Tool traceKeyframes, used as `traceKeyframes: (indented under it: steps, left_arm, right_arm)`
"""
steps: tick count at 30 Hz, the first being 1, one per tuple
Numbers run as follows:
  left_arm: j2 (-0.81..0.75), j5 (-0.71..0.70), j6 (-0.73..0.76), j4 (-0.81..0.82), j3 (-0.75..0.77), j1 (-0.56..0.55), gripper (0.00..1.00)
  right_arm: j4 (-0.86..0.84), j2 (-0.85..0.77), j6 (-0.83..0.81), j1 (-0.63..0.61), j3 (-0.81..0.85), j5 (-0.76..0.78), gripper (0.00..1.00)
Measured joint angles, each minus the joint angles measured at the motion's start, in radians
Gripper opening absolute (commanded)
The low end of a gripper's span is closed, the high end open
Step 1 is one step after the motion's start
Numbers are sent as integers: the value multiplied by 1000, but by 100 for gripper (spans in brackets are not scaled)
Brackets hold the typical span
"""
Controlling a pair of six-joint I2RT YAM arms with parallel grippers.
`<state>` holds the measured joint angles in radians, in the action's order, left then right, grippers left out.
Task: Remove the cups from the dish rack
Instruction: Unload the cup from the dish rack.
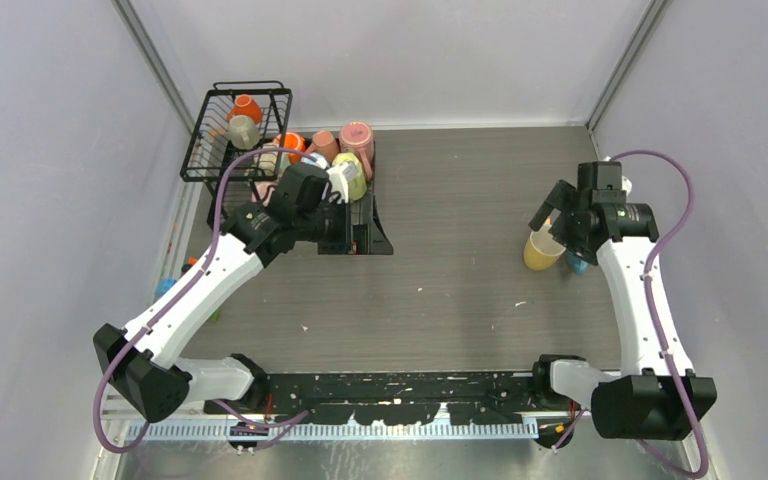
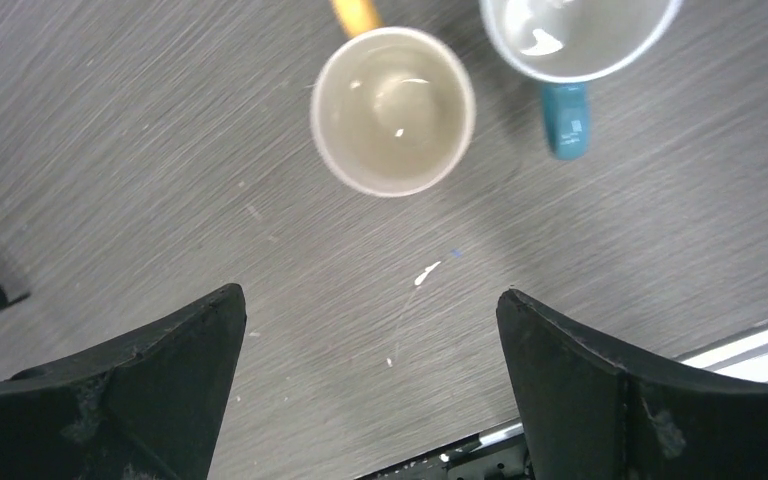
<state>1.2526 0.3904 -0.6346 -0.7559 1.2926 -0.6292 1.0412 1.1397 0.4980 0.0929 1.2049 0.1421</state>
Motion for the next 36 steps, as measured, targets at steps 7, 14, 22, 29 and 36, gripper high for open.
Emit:
traceKeyframes:
  steps: [7, 14, 22, 29, 36]
  left_arm:
    - [33, -280, 63, -8, 44, 0, 100]
    - [180, -505, 148, 59, 130, 21, 100]
    - [362, -552, 256, 182, 145, 117, 100]
    - [470, -509, 326, 256, 168, 203, 100]
    - [557, -443, 373, 329, 173, 250, 99]
  right_arm:
    - [-34, -7, 60, -216, 7, 1, 100]
    - [-79, 31, 81, -284, 14, -19, 100]
    - [-113, 43, 94, -286, 14, -91, 100]
    - [-122, 42, 139, -286, 14, -142, 100]
    - [-147, 11, 184, -286, 14, -149, 100]
